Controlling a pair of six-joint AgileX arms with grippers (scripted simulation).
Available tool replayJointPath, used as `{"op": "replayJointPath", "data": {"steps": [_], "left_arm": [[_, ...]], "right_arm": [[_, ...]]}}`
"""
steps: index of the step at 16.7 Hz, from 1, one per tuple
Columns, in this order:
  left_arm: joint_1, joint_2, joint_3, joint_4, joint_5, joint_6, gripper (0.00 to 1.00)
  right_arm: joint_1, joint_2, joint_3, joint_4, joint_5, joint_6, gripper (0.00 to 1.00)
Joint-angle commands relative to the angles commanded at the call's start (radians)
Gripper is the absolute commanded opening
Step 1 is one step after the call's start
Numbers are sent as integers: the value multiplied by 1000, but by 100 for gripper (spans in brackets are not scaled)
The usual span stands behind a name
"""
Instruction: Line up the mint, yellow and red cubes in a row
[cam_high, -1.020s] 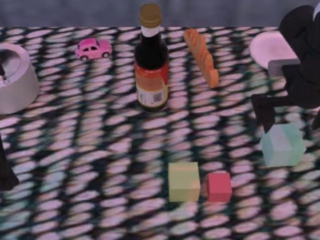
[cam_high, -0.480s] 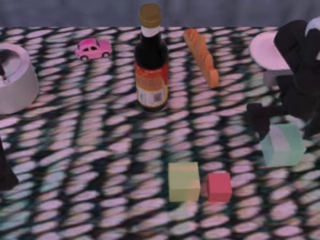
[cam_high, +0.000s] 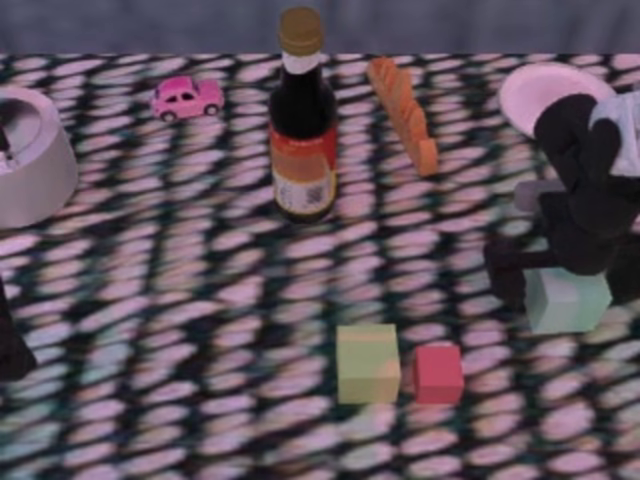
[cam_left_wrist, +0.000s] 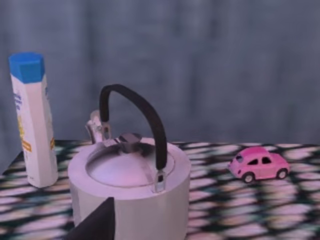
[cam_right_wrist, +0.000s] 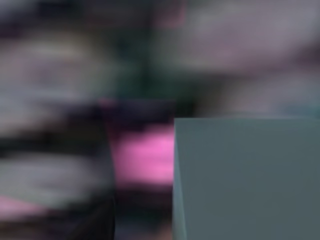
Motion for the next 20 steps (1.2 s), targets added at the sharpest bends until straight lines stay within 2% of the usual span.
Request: {"op": "replayJointPath", "data": {"steps": [2,15,20], "left_arm": [[0,0,0,0,0,0,100],[0,0,0,0,0,0,100],[0,0,0,0,0,0,100]], "right_arm": [[0,0,0,0,0,0,100],[0,0,0,0,0,0,2],[0,0,0,0,0,0,0]]}}
